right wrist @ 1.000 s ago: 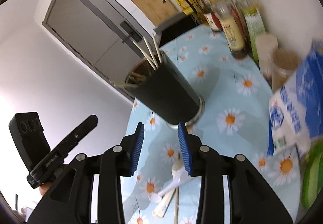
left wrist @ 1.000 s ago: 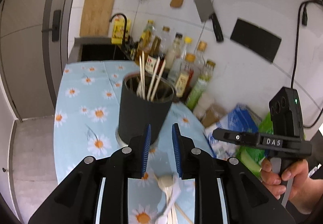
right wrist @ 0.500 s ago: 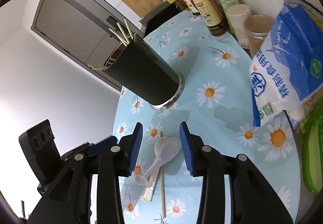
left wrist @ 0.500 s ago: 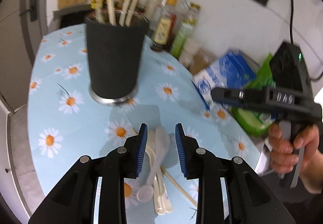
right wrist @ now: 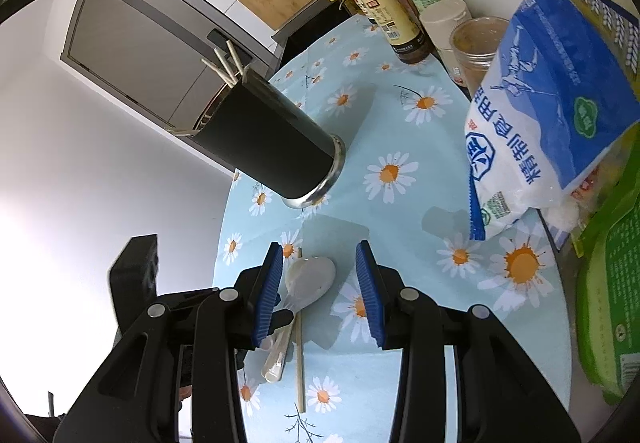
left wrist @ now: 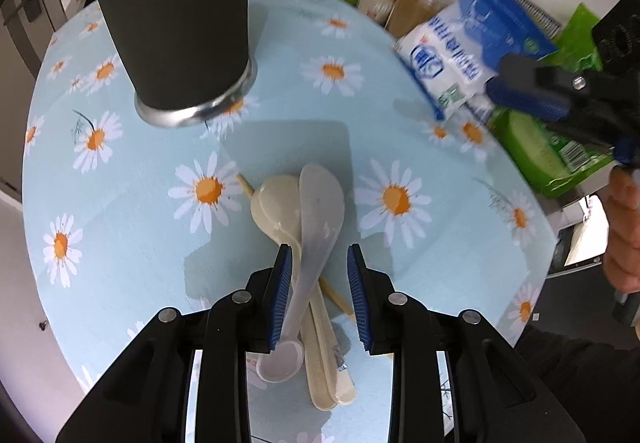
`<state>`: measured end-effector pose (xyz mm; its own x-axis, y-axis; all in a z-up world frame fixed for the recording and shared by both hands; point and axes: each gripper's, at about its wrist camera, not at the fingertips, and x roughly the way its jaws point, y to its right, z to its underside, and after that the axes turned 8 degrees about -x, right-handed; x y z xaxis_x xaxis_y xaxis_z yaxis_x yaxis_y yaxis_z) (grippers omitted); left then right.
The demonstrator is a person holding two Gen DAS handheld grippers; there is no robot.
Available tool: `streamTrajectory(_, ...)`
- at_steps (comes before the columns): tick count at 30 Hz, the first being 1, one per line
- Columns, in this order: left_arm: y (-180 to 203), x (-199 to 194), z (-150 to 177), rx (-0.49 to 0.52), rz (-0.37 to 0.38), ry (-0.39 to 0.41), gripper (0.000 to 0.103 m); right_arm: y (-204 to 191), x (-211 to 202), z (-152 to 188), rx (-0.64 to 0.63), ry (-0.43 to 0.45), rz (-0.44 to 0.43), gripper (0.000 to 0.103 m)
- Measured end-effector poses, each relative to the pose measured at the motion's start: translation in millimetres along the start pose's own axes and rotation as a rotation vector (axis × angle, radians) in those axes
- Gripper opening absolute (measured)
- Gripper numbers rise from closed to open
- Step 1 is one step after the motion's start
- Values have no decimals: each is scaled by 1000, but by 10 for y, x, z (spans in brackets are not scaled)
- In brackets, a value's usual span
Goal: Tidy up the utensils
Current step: 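Close the left gripper on a white spoon handle while the right gripper approaches a cream spoon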
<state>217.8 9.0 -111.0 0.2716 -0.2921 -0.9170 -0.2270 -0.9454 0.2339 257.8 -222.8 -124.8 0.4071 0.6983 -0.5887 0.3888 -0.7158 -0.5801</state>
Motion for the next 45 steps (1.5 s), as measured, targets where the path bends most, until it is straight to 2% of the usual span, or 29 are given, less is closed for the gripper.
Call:
streamTrajectory(5, 30, 88, -31, 0, -21, -49, 27, 99, -44, -28, 6, -2, -7, 39)
streamTrajectory(9, 88, 126, -47, 14, -44, -68, 22, 161, -46, -33, 12, -12, -17, 39)
streamTrajectory(10, 104, 127, -52, 16, -52, -69, 18, 165, -44, -32, 13, -13, -20, 39)
streamTrajectory(16, 136, 116, -49, 24, -76, -77, 14, 201, -9, -32, 11, -32, -38, 39)
streamTrajectory(21, 179, 110, -68, 25, -82, -79, 5, 205, 35, -25, -2, -48, -53, 39)
streamTrajectory(25, 225, 73, -58, 26, -89, -78, 4, 225, 59, -26, -7, -62, -65, 39)
streamTrajectory(34, 249, -135, -68, -37, -76, -11, 4, 198, 191, -57, -42, -126, -110, 39)
streamTrajectory(45, 154, -519, 8, -187, -84, 105, 4, 33, 421, -140, -98, -254, -152, 39)
